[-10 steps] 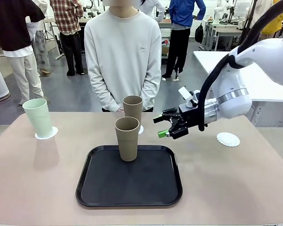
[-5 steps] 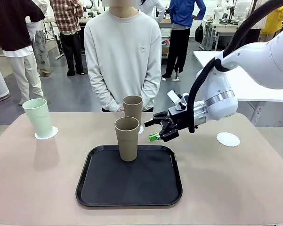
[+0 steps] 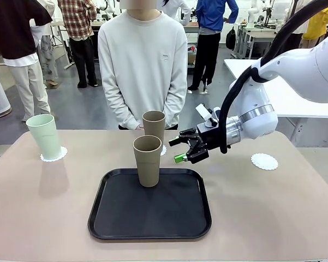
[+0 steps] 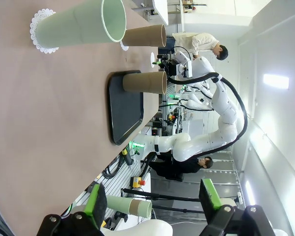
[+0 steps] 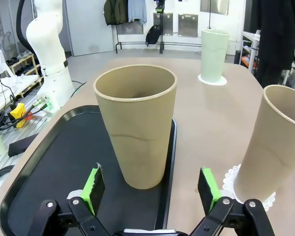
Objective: Place coasters on the table and set cups on them.
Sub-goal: Take one Reusable plastic cup from the Flat Tray and place it on a coaster set by the human.
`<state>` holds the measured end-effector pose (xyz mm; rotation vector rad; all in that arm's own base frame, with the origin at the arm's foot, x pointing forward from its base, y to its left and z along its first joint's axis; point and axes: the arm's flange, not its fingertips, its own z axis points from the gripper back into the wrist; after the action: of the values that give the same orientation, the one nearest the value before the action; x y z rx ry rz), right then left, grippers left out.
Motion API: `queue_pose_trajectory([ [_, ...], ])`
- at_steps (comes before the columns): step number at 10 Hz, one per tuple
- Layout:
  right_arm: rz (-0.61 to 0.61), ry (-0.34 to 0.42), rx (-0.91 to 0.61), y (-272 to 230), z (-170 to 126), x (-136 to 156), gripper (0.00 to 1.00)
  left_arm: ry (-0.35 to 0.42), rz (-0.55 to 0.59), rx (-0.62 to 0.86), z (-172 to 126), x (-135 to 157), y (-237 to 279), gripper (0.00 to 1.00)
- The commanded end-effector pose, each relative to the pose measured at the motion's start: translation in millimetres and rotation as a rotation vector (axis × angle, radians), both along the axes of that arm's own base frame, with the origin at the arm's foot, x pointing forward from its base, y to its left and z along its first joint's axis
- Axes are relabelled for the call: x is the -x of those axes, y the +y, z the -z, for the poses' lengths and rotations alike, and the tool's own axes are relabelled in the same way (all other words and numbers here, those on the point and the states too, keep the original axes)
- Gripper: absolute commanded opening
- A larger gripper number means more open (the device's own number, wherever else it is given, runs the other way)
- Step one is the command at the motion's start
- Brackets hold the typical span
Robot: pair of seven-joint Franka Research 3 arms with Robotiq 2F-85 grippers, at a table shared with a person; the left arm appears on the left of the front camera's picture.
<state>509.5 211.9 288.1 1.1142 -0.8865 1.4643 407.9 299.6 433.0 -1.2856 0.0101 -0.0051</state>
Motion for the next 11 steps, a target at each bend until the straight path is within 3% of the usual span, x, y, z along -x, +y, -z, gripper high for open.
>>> queue_pose_trajectory([
  [1,-0.018,-0.004,0.010,3.8,8.8,-2.0,1.00,0.008,-0.001,0.001,-3.1,1.3,-0.6,1.00],
  [3,-0.023,-0.018,-0.005,10.2,19.6,-4.7,1.00,0.008,-0.001,0.001,-3.1,1.3,-0.6,1.00],
  [5,0.040,-0.129,-0.084,20.4,26.6,-11.0,1.00,0.008,-0.001,0.001,-3.1,1.3,-0.6,1.00],
  [6,0.024,-0.140,-0.095,26.7,29.6,-12.5,1.00,0.008,-0.001,0.001,-3.1,1.3,-0.6,1.00],
  [8,-0.033,-0.123,-0.102,40.7,37.4,-14.1,1.00,0.008,-0.001,0.001,-3.1,1.3,-0.6,1.00],
  [11,-0.076,-0.020,-0.078,53.0,47.2,-16.0,1.00,0.008,-0.001,0.001,-3.1,1.3,-0.6,1.00],
])
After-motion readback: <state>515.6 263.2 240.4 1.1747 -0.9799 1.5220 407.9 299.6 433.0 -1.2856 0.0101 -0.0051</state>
